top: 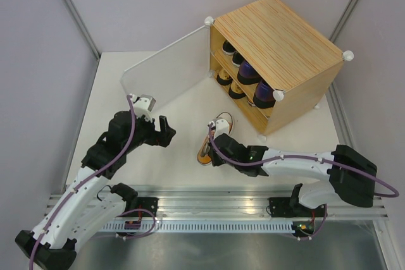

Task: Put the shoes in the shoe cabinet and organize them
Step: Adjust the shoe at the center of the board.

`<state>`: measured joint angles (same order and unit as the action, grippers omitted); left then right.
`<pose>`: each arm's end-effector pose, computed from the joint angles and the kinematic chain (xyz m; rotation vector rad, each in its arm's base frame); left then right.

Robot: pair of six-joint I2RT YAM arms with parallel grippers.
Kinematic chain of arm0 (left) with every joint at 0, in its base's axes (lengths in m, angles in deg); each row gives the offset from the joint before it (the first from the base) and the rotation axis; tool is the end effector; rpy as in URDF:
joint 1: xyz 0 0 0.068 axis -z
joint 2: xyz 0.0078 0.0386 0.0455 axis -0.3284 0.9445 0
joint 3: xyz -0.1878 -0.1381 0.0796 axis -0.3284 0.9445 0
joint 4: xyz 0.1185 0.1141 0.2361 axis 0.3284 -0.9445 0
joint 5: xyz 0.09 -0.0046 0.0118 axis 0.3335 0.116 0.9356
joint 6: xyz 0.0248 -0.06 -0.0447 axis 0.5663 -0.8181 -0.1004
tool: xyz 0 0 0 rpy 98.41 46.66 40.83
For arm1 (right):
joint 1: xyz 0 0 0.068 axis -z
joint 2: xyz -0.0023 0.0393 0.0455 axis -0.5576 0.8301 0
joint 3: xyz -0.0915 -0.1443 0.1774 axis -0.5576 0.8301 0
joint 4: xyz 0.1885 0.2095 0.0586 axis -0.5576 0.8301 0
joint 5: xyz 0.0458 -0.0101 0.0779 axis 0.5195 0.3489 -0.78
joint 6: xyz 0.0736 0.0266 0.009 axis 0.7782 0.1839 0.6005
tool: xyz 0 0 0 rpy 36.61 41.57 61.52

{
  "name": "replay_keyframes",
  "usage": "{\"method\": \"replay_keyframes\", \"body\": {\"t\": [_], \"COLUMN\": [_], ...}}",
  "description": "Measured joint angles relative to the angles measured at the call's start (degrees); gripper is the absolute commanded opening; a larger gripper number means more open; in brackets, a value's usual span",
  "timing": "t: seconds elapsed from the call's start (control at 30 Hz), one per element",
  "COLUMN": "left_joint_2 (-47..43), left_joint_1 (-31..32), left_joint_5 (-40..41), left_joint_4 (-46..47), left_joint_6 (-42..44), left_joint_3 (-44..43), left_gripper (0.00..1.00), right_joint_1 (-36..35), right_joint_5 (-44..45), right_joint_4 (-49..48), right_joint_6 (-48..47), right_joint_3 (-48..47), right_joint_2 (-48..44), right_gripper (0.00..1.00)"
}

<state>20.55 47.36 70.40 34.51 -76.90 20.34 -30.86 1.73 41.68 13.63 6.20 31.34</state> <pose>0.2036 -0.1131 0.2826 0.2912 2.0610 -0.5103 0.1623 0.2952 0.1366 -0.4298 2.2600 0.5726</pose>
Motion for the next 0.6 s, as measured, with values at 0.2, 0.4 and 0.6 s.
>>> {"method": "replay_keyframes", "body": {"t": [0.2, 0.4, 0.6], "left_joint_2": [0.0, 0.9, 6.1], "left_joint_1": [0.0, 0.0, 0.0], "left_joint_5": [0.0, -0.1, -0.5], "left_joint_4": [0.0, 0.0, -0.2], "left_joint_6": [0.0, 0.0, -1.4], "left_joint_3": [0.0, 0.0, 0.0], "left_gripper": [0.93, 0.94, 0.93], "right_joint_1": [0.0, 0.0, 0.0], "right_joint_5": [1.1, 4.1, 7.9], "right_joint_4": [2.3, 6.4, 13.9], "right_joint_6": [0.5, 1.5, 1.8], "right_joint_3": [3.3, 5.6, 5.6], "right_joint_2": [-7.2, -17.3, -28.5], "right_gripper": [0.05, 0.28, 0.38]}}
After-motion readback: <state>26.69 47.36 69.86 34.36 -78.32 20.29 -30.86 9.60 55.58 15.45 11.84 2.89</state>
